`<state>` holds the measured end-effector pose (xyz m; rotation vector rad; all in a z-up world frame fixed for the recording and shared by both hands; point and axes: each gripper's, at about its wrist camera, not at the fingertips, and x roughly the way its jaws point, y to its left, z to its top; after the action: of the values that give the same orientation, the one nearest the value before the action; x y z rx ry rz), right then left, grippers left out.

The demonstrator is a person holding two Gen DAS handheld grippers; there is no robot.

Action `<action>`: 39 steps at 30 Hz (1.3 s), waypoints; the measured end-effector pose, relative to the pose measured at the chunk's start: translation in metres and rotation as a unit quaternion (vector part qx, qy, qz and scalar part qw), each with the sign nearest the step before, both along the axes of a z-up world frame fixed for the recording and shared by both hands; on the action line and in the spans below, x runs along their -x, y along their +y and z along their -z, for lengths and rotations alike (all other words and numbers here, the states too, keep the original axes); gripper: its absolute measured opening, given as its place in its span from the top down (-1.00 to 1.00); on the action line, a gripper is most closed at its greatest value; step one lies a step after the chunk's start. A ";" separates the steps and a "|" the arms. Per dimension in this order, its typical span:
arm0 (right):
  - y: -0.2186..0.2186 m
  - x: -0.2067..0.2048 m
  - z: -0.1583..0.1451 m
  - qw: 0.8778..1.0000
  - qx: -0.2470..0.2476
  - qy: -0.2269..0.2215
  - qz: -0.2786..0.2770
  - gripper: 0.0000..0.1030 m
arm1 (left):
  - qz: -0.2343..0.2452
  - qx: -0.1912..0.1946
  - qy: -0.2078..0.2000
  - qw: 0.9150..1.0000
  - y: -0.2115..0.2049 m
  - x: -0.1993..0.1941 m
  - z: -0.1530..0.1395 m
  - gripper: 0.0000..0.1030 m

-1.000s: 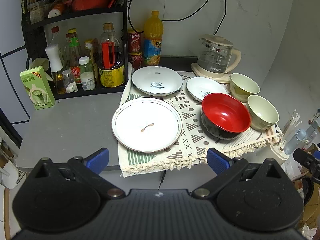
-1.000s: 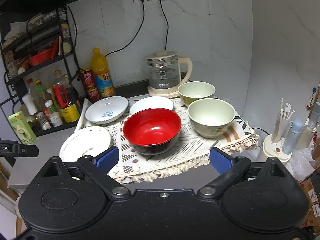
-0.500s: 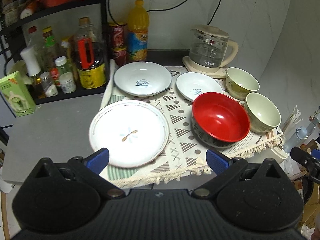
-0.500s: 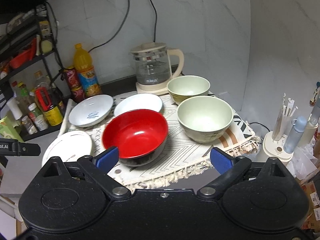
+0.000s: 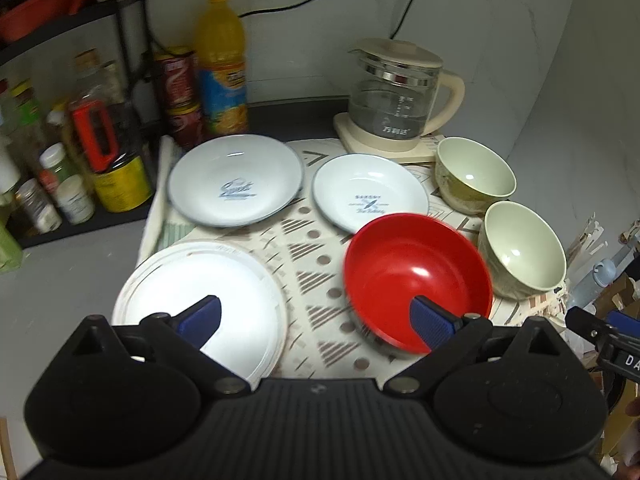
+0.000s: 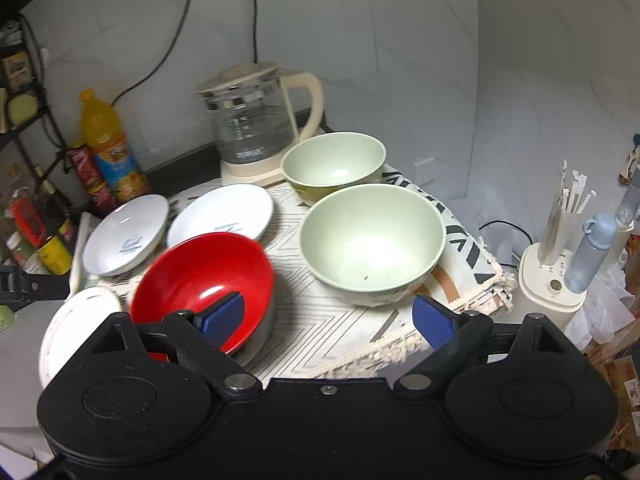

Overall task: Organize plates and bowls
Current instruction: 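Move both grippers to the large pale green bowl and close on its rim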

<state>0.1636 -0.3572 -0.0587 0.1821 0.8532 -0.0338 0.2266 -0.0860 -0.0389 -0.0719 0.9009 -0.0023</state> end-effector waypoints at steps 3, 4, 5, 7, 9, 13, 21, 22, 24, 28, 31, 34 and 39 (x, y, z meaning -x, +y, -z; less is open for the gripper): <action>-0.008 -0.015 0.009 1.000 -0.005 0.013 0.014 -0.61 | 0.013 0.001 0.005 1.000 -0.010 -0.020 0.003 -0.91; -0.012 -0.019 0.012 1.000 -0.008 0.018 0.020 -0.58 | 0.019 0.000 0.007 1.000 -0.015 -0.027 0.005 -0.88; -0.014 -0.023 0.015 0.999 -0.009 0.022 0.027 -0.57 | 0.026 -0.001 0.009 1.000 -0.019 -0.035 0.007 -0.83; -0.019 -0.029 0.020 0.999 -0.008 0.029 0.039 -0.51 | 0.039 0.002 0.015 0.999 -0.026 -0.048 0.011 -0.81; -0.025 -0.037 0.025 0.998 -0.010 0.038 0.054 -0.45 | 0.053 0.007 0.020 0.998 -0.034 -0.061 0.015 -0.81; -0.038 -0.047 0.031 0.996 -0.014 0.048 0.081 -0.39 | 0.084 0.015 0.028 0.996 -0.053 -0.088 0.024 -0.77; -0.057 -0.060 0.045 0.990 -0.024 0.060 0.124 -0.31 | 0.147 0.033 0.048 0.987 -0.094 -0.133 0.044 -0.42; -0.060 -0.062 0.048 0.990 -0.025 0.061 0.129 -0.29 | 0.153 0.036 0.052 0.986 -0.100 -0.138 0.047 -0.37; -0.064 -0.065 0.051 0.988 -0.030 0.064 0.136 -0.23 | 0.168 0.035 0.055 0.984 -0.112 -0.147 0.053 -0.30; -0.071 -0.071 0.057 0.986 -0.037 0.071 0.147 -0.09 | 0.193 0.038 0.067 0.978 -0.132 -0.161 0.063 -0.19; -0.073 -0.076 0.064 0.985 -0.044 0.080 0.147 0.11 | 0.212 0.035 0.076 0.974 -0.149 -0.173 0.072 -0.11; -0.076 -0.079 0.072 0.983 -0.042 0.092 0.154 0.25 | 0.228 0.034 0.091 0.969 -0.164 -0.182 0.082 -0.05; -0.078 -0.086 0.082 0.980 -0.044 0.101 0.165 0.25 | 0.244 0.025 0.112 0.963 -0.182 -0.196 0.099 0.00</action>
<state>0.2492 -0.4349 -0.1403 0.4080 1.0200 -0.3296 0.4225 -0.2683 -0.1376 0.1074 1.1259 -0.4840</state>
